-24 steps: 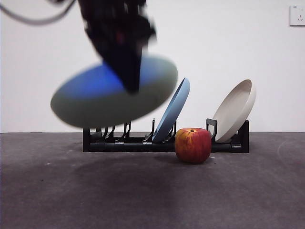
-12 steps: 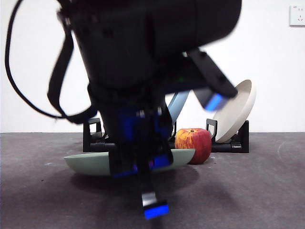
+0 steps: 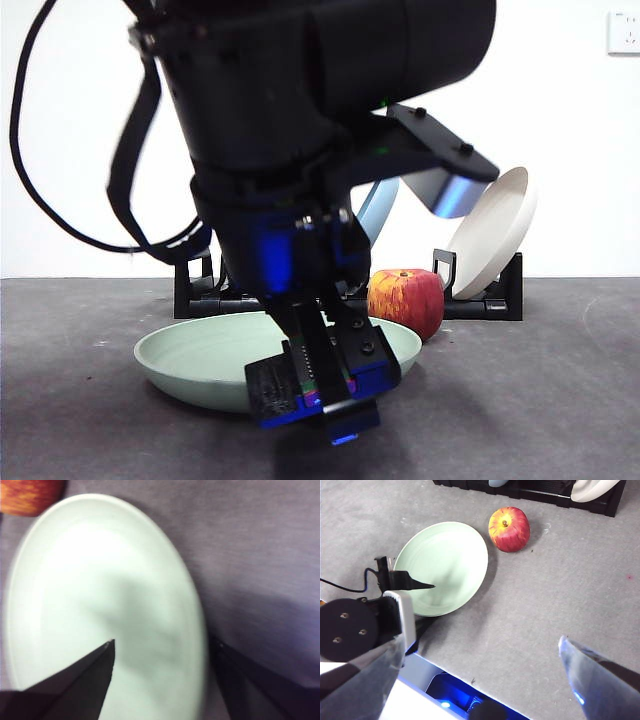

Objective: Take the green plate from the plate rack,put the plate on the table,take the apple from the table,put the apple in the plate

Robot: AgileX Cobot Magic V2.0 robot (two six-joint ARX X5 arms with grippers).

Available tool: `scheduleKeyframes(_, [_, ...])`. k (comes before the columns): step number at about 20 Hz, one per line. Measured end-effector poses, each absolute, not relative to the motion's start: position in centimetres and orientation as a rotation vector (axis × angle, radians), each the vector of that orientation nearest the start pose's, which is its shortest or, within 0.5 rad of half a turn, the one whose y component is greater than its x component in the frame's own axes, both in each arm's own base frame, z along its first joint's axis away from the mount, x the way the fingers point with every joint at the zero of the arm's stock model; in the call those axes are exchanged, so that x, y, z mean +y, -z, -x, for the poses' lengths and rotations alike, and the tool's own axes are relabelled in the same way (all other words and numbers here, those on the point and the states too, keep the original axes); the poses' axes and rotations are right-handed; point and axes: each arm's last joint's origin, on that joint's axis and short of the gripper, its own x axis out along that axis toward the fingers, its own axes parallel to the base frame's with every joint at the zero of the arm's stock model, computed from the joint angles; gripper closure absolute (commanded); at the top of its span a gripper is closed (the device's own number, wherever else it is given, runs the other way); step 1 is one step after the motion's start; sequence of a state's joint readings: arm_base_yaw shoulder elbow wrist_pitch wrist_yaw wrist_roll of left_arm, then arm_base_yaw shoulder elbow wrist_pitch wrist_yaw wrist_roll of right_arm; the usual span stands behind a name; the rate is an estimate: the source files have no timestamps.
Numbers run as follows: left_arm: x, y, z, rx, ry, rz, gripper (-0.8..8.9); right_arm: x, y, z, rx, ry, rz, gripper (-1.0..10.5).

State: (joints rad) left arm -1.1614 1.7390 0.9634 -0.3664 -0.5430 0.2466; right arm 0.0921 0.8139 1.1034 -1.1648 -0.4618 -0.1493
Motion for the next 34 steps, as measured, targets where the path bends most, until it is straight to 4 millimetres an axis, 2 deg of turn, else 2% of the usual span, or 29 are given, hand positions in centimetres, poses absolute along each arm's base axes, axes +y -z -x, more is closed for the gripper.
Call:
scheduleKeyframes(4, [-27.8,-16.8,-13.3,0.755,0.680,-1.064,4.91,2.4,-35.0,-11.9,0.830,-0.581,-0.027,2.9])
scheduleKeyframes(8, [-27.0,-23.2,-12.9,0.633,0.681,-0.863,4.91,2.5,-34.9,-12.8,0.836,-0.581,-0.028,2.9])
scheduleKeyframes(10, [-25.9,-25.5,-12.4,0.617,0.698,-0.786,4.91,2.6,-34.7,-13.6,0.834,-0.580,-0.030,2.9])
scheduleKeyframes(15, [-21.9,-33.5,-10.3,0.520,0.817,-0.477,4.95,3.9,-33.9,-18.2,0.809,-0.607,-0.050,2.9])
scheduleKeyframes(17, [-20.4,-35.5,-9.6,0.470,0.844,-0.387,4.95,5.2,-33.0,-20.3,0.816,-0.630,-0.043,2.9])
scheduleKeyframes(21, [-18.5,-36.7,-8.7,0.446,0.853,-0.340,4.95,8.7,-30.5,-24.5,0.816,-0.598,0.026,2.8])
scheduleKeyframes(24, [-17.7,-36.9,-8.4,0.459,0.850,-0.342,4.95,11.3,-27.8,-27.4,0.807,-0.561,0.071,2.7])
scheduleKeyframes(26, [-17.5,-36.6,-8.3,0.481,0.847,-0.357,4.95,12.8,-25.8,-29.0,0.818,-0.546,0.093,2.1])
scheduleKeyframes(30, [-17.4,-36.5,-8.3,0.498,0.844,-0.372,5.00,14.9,-21.8,-31.3,0.844,-0.533,0.104,2.1])
scheduleKeyframes(34, [-17.4,-36.4,-8.3,0.504,0.843,-0.378,4.99,15.8,-19.5,-32.3,0.859,-0.503,0.122,2.1])
